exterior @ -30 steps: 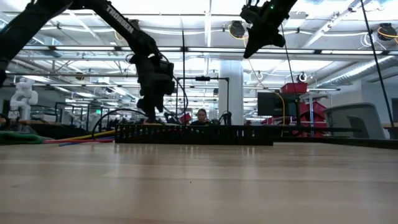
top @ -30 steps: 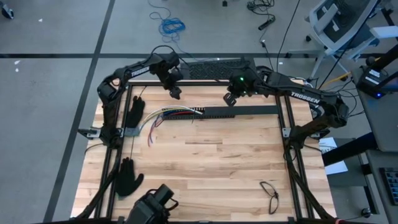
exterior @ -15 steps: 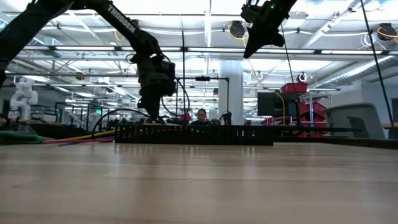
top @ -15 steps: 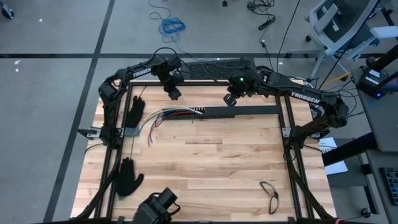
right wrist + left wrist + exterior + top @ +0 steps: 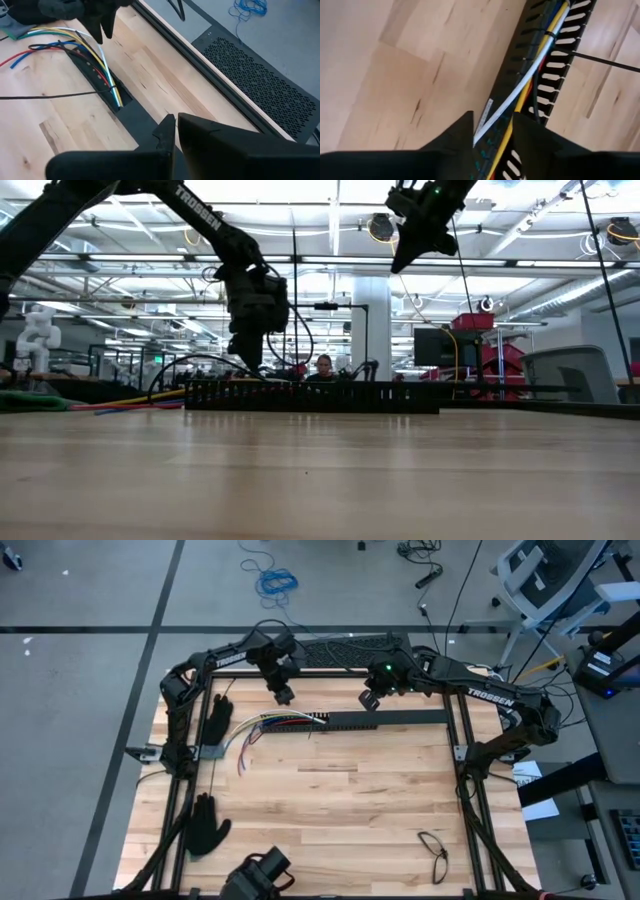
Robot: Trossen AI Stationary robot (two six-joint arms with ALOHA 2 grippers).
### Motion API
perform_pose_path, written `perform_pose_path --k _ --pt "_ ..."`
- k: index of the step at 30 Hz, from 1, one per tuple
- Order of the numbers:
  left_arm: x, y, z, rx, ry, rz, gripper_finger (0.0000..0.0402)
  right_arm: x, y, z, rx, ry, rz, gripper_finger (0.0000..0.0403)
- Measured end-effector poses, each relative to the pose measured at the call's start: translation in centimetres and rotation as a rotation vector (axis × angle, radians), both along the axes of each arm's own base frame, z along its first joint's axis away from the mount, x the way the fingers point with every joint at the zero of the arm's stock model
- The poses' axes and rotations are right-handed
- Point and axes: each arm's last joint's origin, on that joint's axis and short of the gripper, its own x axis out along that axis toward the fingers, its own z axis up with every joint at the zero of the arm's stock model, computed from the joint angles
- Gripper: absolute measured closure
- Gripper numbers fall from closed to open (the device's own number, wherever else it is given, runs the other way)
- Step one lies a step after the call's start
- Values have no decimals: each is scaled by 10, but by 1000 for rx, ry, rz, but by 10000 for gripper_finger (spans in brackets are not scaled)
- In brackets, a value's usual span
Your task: Ziptie cables
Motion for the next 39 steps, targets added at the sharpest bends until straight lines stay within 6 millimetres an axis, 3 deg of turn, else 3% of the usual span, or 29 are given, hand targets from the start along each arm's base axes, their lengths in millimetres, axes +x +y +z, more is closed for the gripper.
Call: perform_pose_path --k 4,8,17,25,39 --pt "2 -2 0 1 1 -7 223 1 0 1 -4 -9 0 385" --pt "4 -5 -1 21 23 -17 199 1 0 1 -5 -12 0 385" --pt "7 -15 -17 18 59 -20 196 1 0 1 -5 -12 3 385" --pt "13 -9 -16 71 11 32 196 2 2 1 -1 -15 3 385" --pt "8 -15 -18 74 100 -22 196 2 3 1 8 -21 -5 385"
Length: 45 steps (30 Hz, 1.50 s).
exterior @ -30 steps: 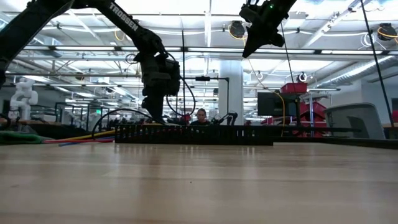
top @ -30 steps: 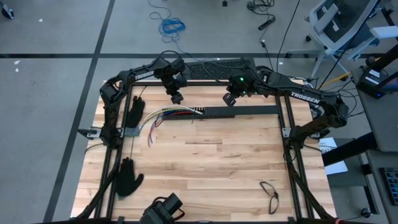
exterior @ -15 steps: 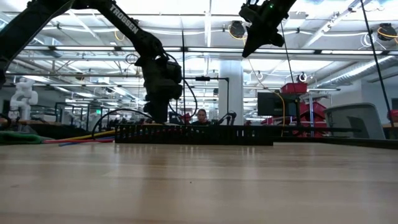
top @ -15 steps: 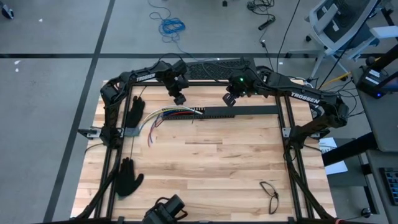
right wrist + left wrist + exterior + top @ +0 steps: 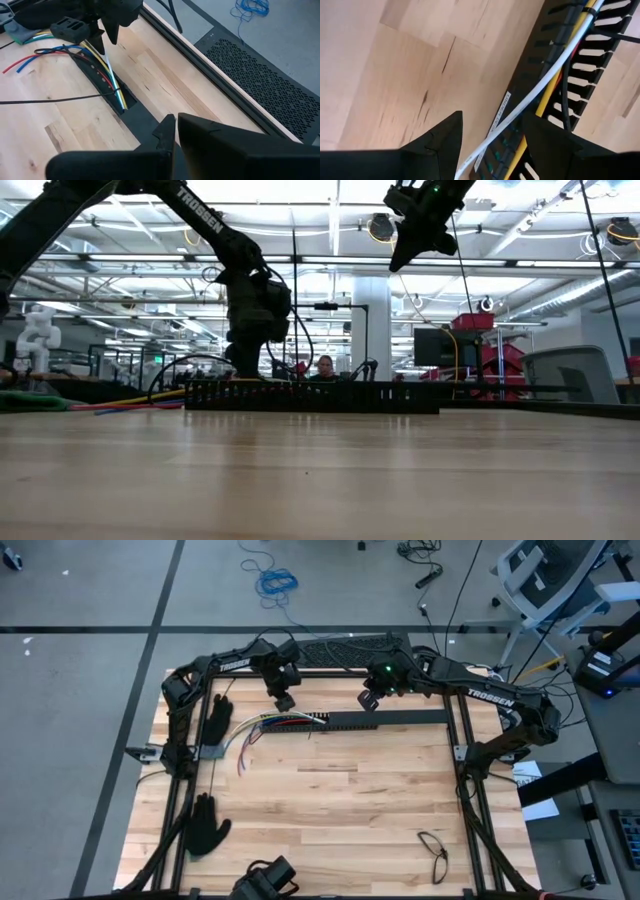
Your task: Ziptie cables
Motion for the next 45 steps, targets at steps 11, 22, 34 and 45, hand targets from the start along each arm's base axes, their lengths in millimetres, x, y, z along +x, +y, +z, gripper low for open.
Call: perform_pose_path --k 11,22,34,45 --pt "4 -2 -18 -42 60 -14 196 0 0 0 0 0 -1 385" --pt "3 -3 -20 14 150 7 220 0 -1 0 -2 -4 -2 385" --pt "-1 -15 -10 -6 237 30 336 0 -1 0 -2 -6 -3 385" --pt "-1 -17 -9 5 271 22 398 0 0 0 -1 -1 -1 385"
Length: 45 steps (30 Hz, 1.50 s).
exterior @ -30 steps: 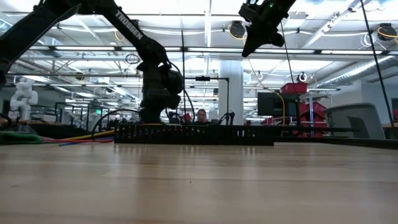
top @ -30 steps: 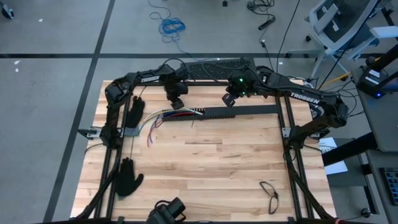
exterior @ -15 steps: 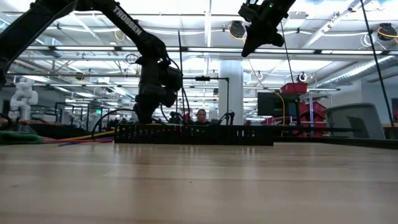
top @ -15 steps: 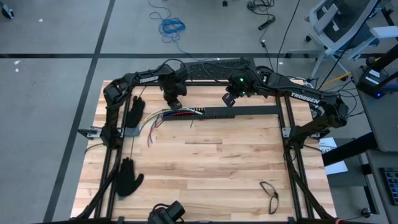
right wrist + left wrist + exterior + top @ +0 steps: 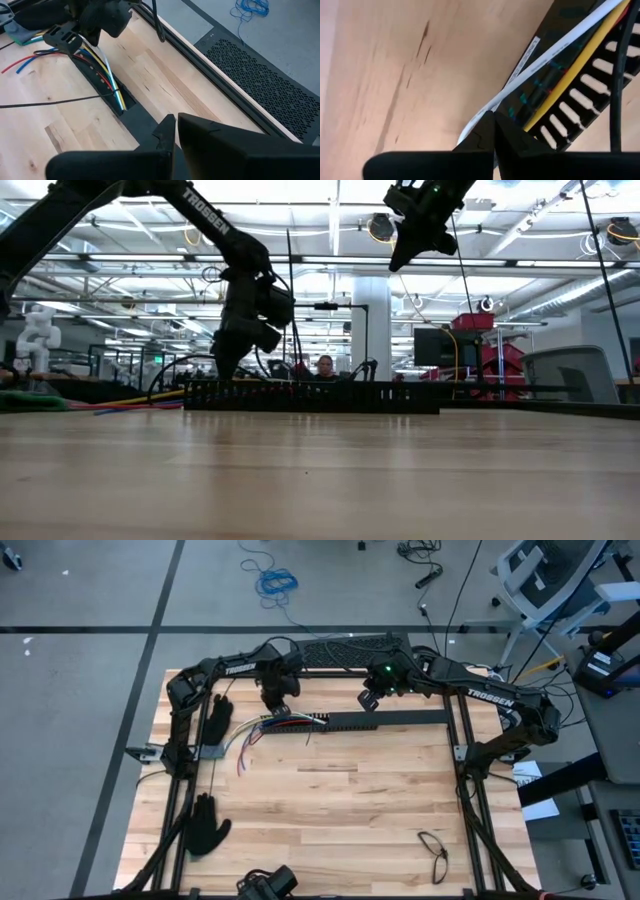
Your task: Ziptie cables
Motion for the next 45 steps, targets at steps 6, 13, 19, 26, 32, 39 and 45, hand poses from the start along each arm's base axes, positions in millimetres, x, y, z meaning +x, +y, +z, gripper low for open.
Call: perform_pose_path --k 6,13,19,26,32,39,45 --pt "0 1 9 28 42 -8 400 0 0 0 -4 3 5 385" --pt "-3 1 12 15 65 -37 400 0 0 0 -4 5 6 385" --pt "-24 9 36 71 51 11 399 -1 0 -1 -8 19 16 385" --pt "-74 -6 89 141 -194 209 369 -1 0 -1 -12 20 20 385" --pt "-95 -42 77 180 -317 272 288 0 -1 0 -30 15 33 385" --pt "-107 -45 42 201 -172 338 207 0 -1 0 -28 13 29 385" --pt "-116 -42 20 223 -160 372 201 1 -1 1 -30 -1 25 385"
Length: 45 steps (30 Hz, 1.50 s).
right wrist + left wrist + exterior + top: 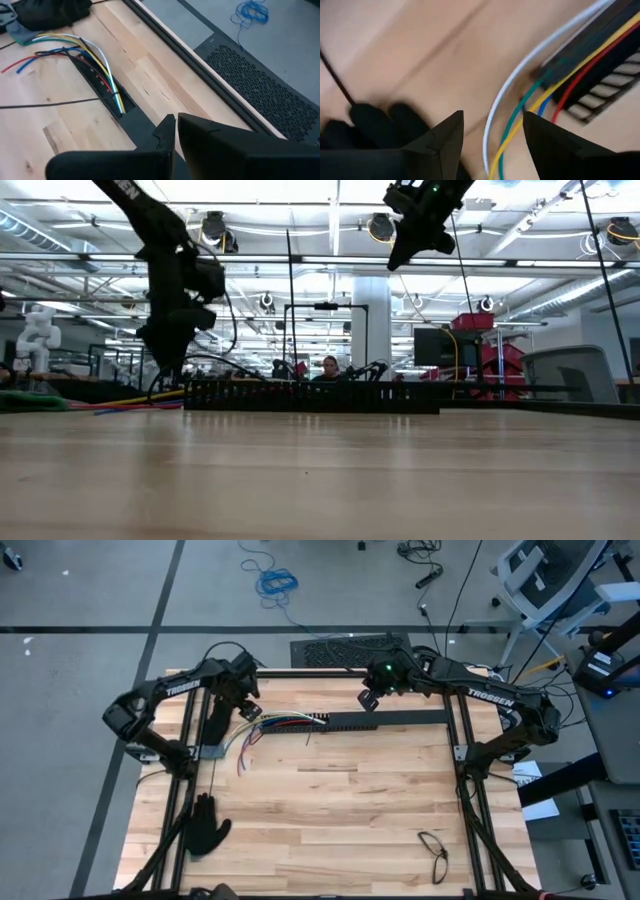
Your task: Ziptie cables
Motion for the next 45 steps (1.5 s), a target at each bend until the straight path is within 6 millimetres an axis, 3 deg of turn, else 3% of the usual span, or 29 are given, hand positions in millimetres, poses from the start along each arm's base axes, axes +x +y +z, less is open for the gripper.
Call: perform_pose_path --k 4,11,22,30,38,45 --pt "-2 -2 -22 -7 32 26 211 0 -1 1 8 -16 -18 385" --pt "4 4 -25 93 27 31 248 0 -4 1 19 -34 -42 385" --pt "16 -3 -62 81 90 -23 265 -2 -7 1 50 -59 -94 385" --pt "18 -11 -59 89 87 -22 265 -4 -11 1 56 -69 -119 385" --pt "17 -12 -34 169 36 -12 265 -6 -16 2 53 -77 -137 385" --pt "17 -16 -37 147 15 -27 265 -5 -16 2 52 -80 -137 385"
